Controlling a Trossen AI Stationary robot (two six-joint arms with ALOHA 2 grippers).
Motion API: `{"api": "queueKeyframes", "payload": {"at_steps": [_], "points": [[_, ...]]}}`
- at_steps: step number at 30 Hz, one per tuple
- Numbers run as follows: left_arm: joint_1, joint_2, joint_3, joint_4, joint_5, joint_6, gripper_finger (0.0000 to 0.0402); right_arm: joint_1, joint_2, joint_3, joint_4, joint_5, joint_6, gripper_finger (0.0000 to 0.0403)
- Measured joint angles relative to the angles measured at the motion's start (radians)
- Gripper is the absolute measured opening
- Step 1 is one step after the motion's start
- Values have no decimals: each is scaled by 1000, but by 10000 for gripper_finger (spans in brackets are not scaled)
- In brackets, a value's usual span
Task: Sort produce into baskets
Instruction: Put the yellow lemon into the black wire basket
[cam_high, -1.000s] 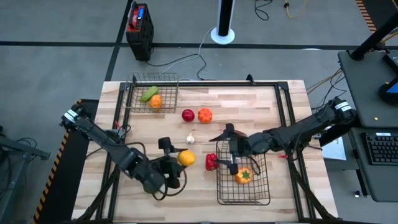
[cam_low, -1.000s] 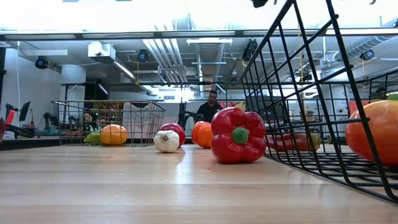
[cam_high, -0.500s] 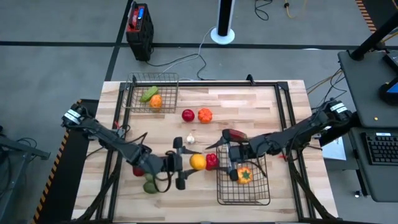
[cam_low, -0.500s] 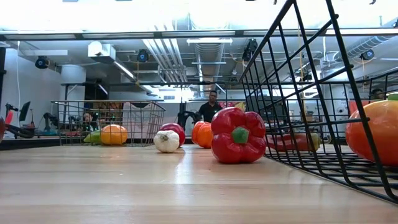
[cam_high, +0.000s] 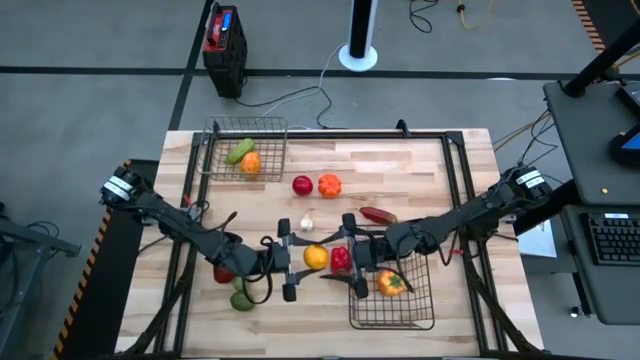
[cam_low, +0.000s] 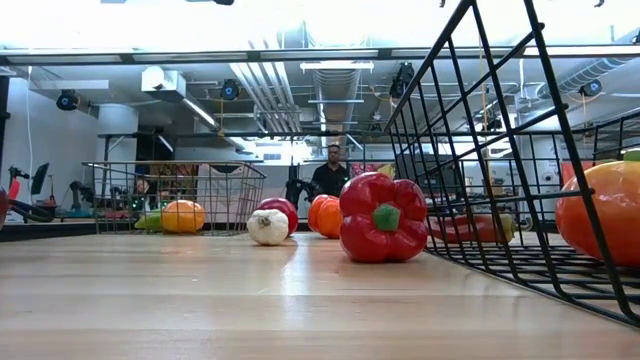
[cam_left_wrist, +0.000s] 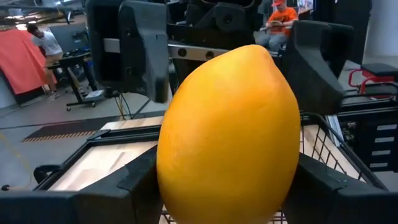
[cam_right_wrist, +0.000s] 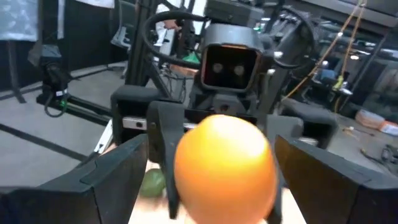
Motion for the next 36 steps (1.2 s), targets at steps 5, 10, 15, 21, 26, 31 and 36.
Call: {"api": "queueKeyframes", "payload": {"at_steps": [5, 10, 15, 21, 26, 31, 36], "points": [[0, 0, 1, 2, 20, 2, 232, -4, 25, 27, -3, -10, 4, 318], [0, 7, 8, 7, 25, 8, 232, -10, 37, 34, 0, -16, 8, 281], [-1, 25, 8, 27, 22, 7, 232, -15, 37, 35, -4, -28, 8, 244], [-1, 29, 8, 56, 19, 6, 241, -21, 34, 34, -3, -35, 22, 232], [1, 31, 8, 58, 18, 8, 274, -25, 34, 34, -2, -34, 47, 237], [0, 29, 8, 29, 16, 8, 296, -25, 26, 34, -25, -27, 60, 232], [-1, 9, 8, -89, -34, -59, 299, -29, -20, 49, -131, -27, 119, 236]]}}
